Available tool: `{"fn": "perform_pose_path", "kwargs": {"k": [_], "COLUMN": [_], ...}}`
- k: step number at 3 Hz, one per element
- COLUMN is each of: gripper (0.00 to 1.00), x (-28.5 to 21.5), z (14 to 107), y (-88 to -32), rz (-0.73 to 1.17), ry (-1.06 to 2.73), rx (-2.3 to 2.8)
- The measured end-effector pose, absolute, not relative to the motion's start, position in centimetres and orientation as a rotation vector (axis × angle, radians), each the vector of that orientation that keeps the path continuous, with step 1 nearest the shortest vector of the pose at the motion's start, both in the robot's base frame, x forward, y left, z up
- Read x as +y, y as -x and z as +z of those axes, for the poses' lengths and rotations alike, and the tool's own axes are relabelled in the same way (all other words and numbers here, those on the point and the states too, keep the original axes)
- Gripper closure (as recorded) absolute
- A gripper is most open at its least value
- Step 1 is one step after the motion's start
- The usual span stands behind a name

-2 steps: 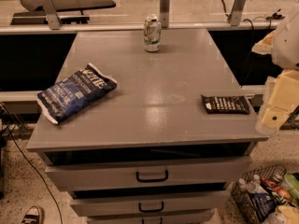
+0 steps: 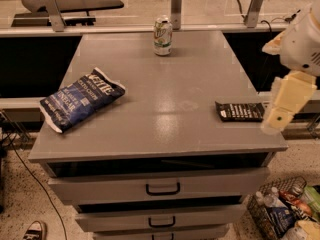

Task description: Move 7up can near rxbar chocolate

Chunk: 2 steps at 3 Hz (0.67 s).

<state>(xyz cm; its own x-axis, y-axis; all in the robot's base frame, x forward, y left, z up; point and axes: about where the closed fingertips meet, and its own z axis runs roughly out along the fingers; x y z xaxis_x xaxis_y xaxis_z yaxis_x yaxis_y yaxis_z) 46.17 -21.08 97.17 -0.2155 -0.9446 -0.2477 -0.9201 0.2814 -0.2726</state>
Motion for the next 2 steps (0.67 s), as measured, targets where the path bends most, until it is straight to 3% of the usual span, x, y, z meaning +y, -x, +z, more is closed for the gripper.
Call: {"fn": "perform_pose_path", "kwargs": {"k": [2], "gripper": [0.0], "x": [-17.7], "z": [94.5], "y": [-56.1], "rz": [0.031], "ry": [1.582], "rx": [2.088]}}
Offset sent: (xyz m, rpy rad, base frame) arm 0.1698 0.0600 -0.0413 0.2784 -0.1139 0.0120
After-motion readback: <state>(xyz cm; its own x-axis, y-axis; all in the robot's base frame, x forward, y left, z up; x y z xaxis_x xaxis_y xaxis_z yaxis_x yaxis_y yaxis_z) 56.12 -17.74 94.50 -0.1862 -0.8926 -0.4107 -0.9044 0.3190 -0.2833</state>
